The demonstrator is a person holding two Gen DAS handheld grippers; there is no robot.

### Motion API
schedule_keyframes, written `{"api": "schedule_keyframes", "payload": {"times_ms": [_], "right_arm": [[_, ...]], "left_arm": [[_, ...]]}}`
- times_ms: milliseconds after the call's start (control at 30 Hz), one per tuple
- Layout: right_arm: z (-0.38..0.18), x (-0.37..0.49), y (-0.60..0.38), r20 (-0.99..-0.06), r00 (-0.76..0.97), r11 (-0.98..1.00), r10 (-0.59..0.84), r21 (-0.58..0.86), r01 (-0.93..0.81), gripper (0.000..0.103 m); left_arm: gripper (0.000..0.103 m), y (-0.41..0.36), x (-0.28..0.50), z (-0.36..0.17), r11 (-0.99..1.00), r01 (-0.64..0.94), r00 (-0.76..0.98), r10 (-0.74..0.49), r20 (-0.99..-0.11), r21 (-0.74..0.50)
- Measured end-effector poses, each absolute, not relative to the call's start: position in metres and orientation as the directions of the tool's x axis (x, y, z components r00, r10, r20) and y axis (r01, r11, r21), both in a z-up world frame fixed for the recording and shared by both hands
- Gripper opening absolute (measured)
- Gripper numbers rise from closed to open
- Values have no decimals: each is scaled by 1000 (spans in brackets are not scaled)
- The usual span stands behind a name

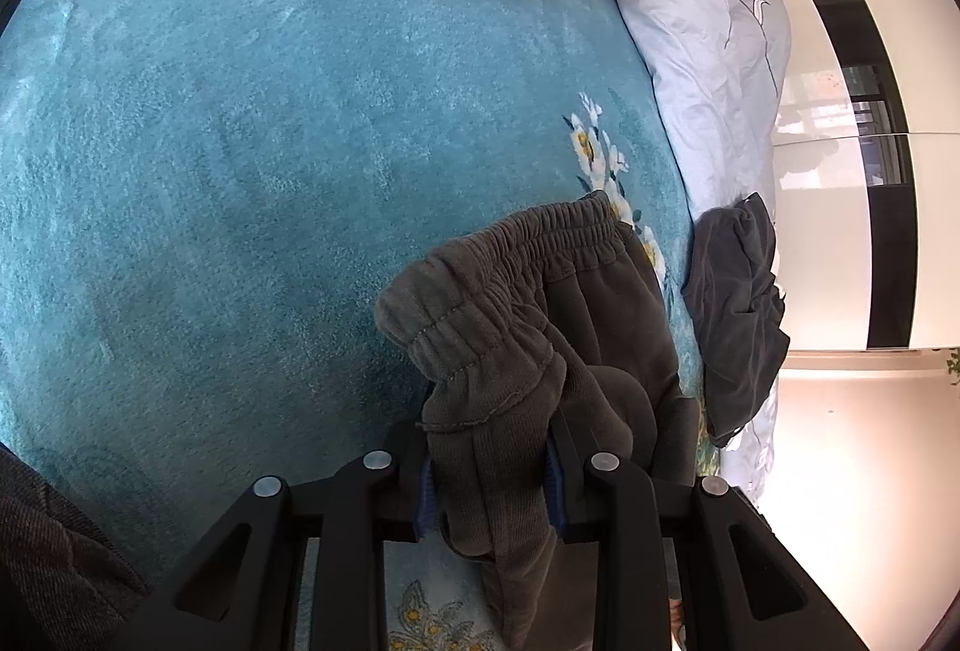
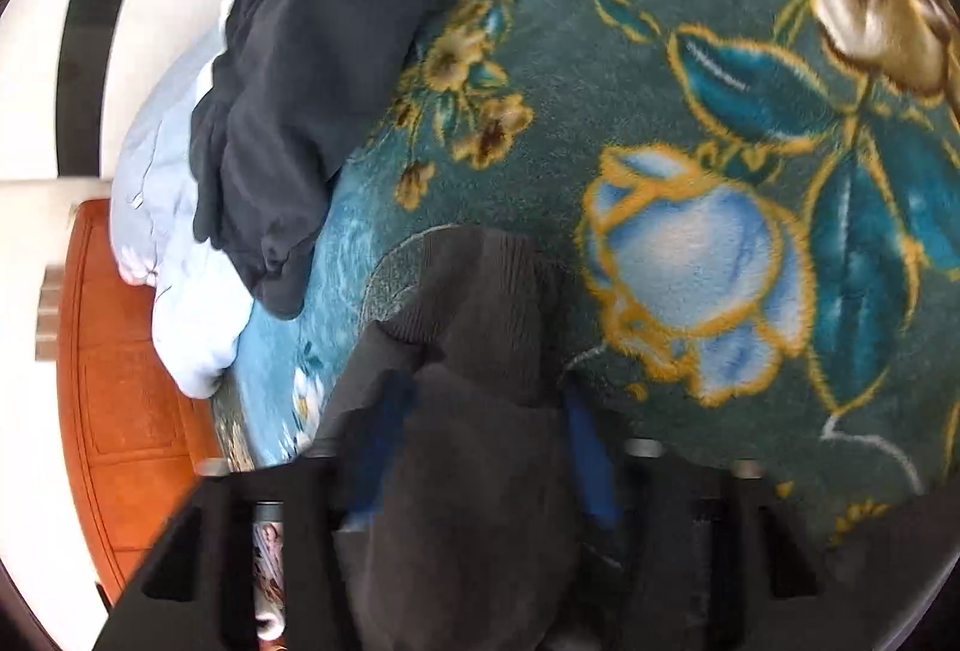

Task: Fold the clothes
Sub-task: 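Spread the hoodie onto the blanket with the right gripper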

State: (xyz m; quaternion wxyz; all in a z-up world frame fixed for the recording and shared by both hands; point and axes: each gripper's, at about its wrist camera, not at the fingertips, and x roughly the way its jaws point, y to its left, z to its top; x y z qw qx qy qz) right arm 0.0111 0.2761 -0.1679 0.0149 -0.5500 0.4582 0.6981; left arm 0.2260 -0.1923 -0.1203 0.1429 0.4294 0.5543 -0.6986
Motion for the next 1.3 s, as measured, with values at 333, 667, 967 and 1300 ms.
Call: {"api": "schedule_keyframes", "payload": {"times_ms": [333, 667, 967, 1300], "right_arm": [[-9, 39, 389, -671, -736, -809, -87, 479, -341, 12], [-73, 71, 528, -839, -521, -667, 157, 299, -683, 12], [-74, 116, 552, -848, -526, -569, 63, 402, -717, 35], [-82, 272, 565, -881, -471, -469, -36, 431, -771, 54]], "left_arm": [[31, -192, 225, -121, -357, 681, -579, 272, -769, -639], [31, -192, 224, -120, -359, 682, -575, 275, -771, -637], [31, -192, 226, -120, -343, 679, -587, 276, -761, -649], [31, -195, 226, -120, -320, 666, -601, 305, -739, -674]]}}
